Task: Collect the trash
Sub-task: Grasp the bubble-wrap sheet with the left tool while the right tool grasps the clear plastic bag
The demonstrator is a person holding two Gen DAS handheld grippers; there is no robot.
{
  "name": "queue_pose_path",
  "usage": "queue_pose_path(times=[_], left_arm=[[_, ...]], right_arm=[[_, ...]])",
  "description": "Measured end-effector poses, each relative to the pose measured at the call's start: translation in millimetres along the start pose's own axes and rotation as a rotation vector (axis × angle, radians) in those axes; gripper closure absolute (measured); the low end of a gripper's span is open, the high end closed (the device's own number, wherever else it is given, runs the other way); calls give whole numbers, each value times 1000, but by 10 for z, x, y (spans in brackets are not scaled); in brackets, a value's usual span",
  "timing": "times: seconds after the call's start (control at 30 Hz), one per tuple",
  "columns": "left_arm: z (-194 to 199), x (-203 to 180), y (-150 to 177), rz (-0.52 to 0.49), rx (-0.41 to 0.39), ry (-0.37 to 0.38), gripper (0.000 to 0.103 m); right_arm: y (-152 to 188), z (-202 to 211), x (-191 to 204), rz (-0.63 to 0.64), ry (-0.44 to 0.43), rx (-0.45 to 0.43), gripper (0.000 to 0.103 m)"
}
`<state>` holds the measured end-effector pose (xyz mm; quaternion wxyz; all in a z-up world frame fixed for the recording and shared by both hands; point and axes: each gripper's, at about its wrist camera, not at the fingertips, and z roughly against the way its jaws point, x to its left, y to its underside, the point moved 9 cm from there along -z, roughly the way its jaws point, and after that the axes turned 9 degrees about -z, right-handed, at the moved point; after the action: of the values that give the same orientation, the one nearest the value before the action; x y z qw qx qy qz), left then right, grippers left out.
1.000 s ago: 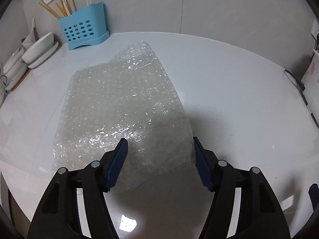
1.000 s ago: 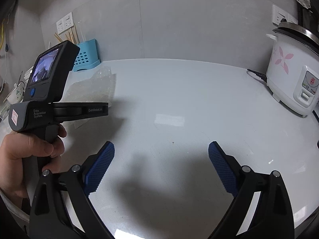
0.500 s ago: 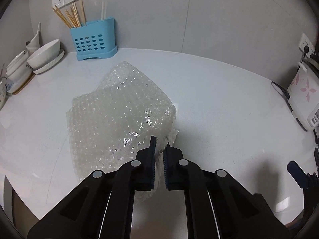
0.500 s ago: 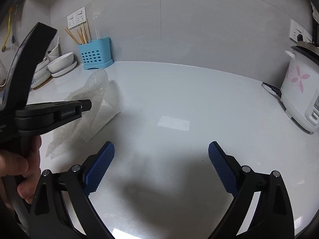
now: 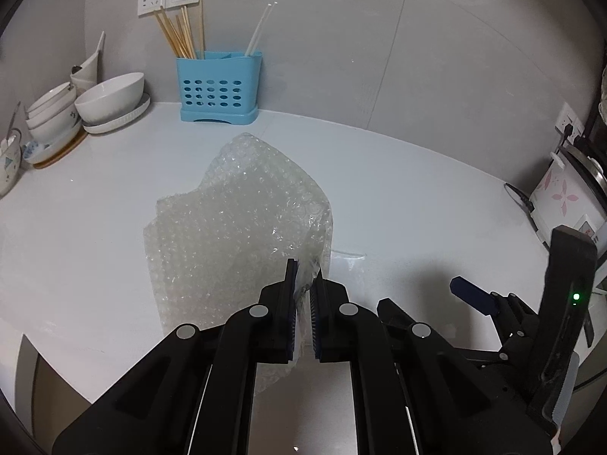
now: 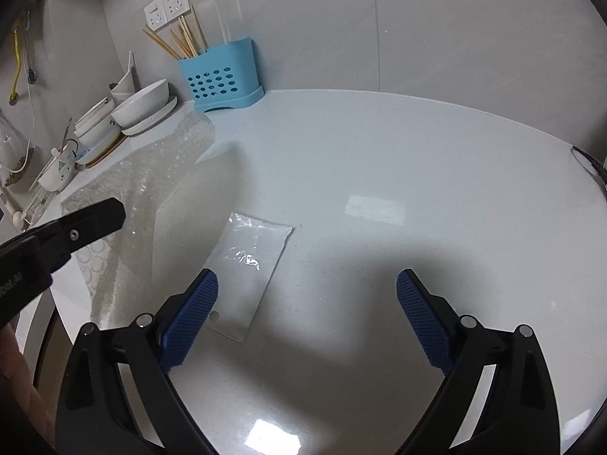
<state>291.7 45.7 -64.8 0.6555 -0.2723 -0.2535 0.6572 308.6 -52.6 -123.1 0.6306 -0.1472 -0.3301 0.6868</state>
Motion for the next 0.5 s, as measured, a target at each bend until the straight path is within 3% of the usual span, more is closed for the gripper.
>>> queue_pose_path(times=[0.33, 0.5], left_arm=[[105, 219, 24, 0, -1, -36, 98], [121, 241, 29, 2, -3, -36, 98]], right_arm=[[25, -461, 365, 7, 85, 86, 12], [62, -529, 347, 7, 133, 93, 39]])
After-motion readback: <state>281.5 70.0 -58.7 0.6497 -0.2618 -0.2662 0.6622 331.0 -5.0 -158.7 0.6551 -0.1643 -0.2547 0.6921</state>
